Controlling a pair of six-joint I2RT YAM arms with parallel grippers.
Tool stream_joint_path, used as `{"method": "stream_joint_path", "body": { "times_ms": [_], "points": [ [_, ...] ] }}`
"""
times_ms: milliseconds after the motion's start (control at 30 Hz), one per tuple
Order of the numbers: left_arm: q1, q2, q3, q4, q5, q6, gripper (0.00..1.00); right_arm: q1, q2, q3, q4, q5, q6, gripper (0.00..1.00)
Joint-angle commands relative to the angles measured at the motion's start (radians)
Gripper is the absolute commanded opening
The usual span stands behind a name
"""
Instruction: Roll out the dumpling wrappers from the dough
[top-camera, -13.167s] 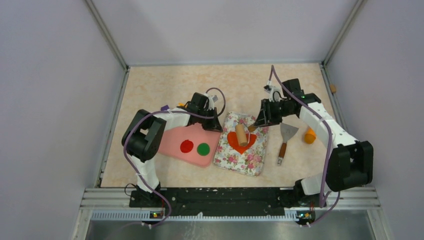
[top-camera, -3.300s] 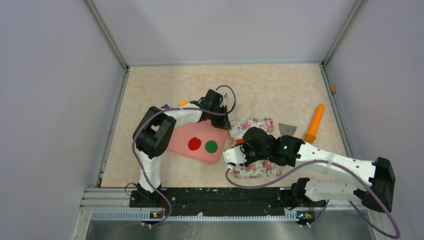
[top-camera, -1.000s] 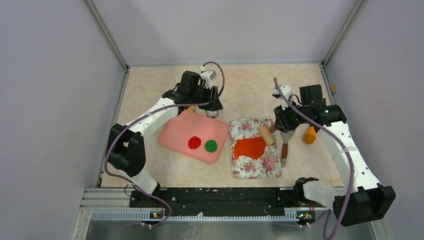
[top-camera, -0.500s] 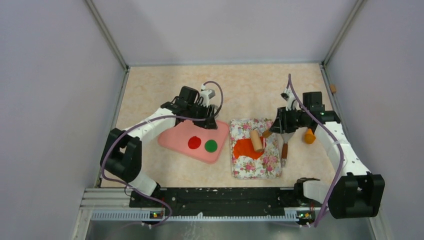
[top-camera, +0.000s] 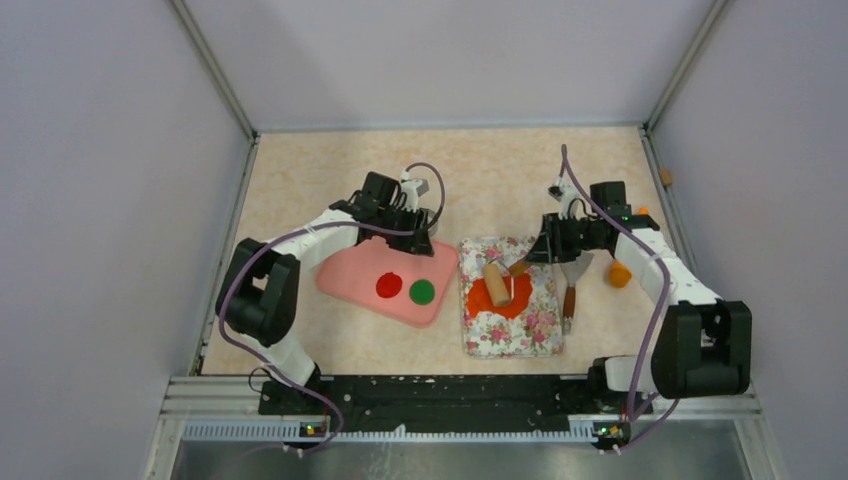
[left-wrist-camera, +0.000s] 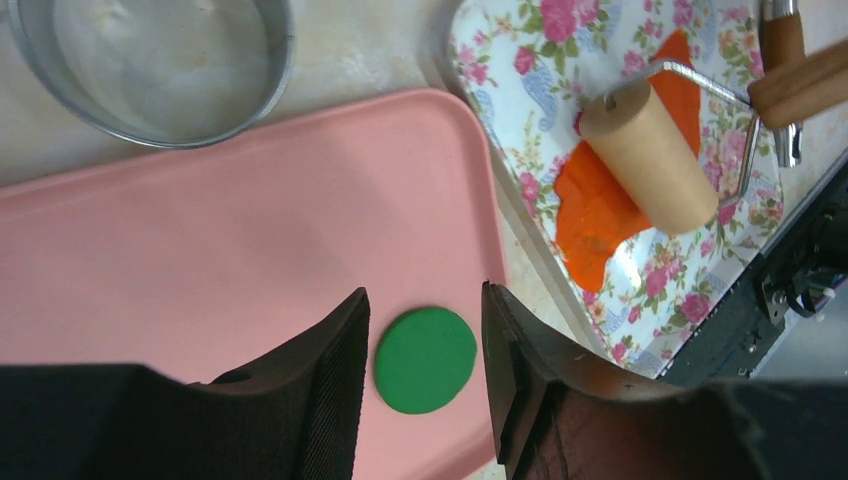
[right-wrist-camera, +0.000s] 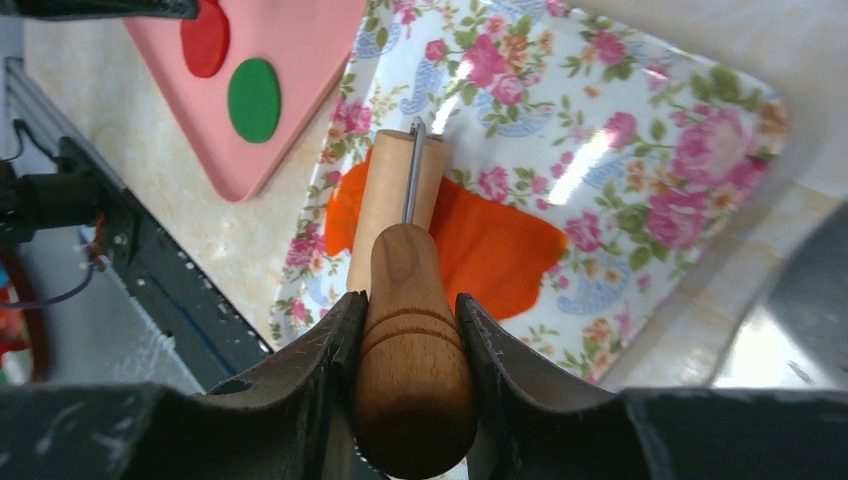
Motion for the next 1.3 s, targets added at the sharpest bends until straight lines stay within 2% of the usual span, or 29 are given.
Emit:
{"method": "stream_joint_path", "body": {
  "times_ms": [0,233,333,500,633,767,900,1067,1267],
  "points": [
    [0.055,0.049,0.055,0.054,0.002,-0.036,0.48,0.043,0.099,-0.006,0.02,-0.014,-0.024,0.0],
    [0.115,0.078,0.138,0.027,-0.017,-0.025,0.48,0.122,0.115,-0.062,0.136,-0.024,0.059,0.0],
    [0.128,0.076,0.158,0.009,-0.015,-0.019,0.48,0.123,0.089,-0.035,0.126,-0.072,0.091,0.0],
    [0.137,0.063,0.18,-0.03,-0.001,-0.013,0.48,0.105,0.03,0.108,0.007,-0.139,0.042,0.0],
    [0.138,0.032,0.174,-0.045,0.011,-0.004,0.48,0.019,0.01,0.2,-0.133,-0.149,0.018,0.0],
    [0.138,-0.01,0.139,-0.041,0.009,-0.002,0.48,-0.042,0.004,0.244,-0.273,-0.121,-0.092,0.0],
    [0.138,-0.042,0.107,-0.043,0.001,0.011,0.48,-0.052,0.002,0.212,-0.338,-0.067,-0.158,0.0],
    [0.138,-0.067,0.086,-0.049,0.0,0.021,0.48,-0.057,0.03,0.174,-0.321,0.003,-0.202,0.0],
    [0.138,-0.095,0.058,-0.043,-0.004,0.025,0.48,-0.057,0.072,0.067,-0.202,0.038,-0.266,0.0]
  ]
}}
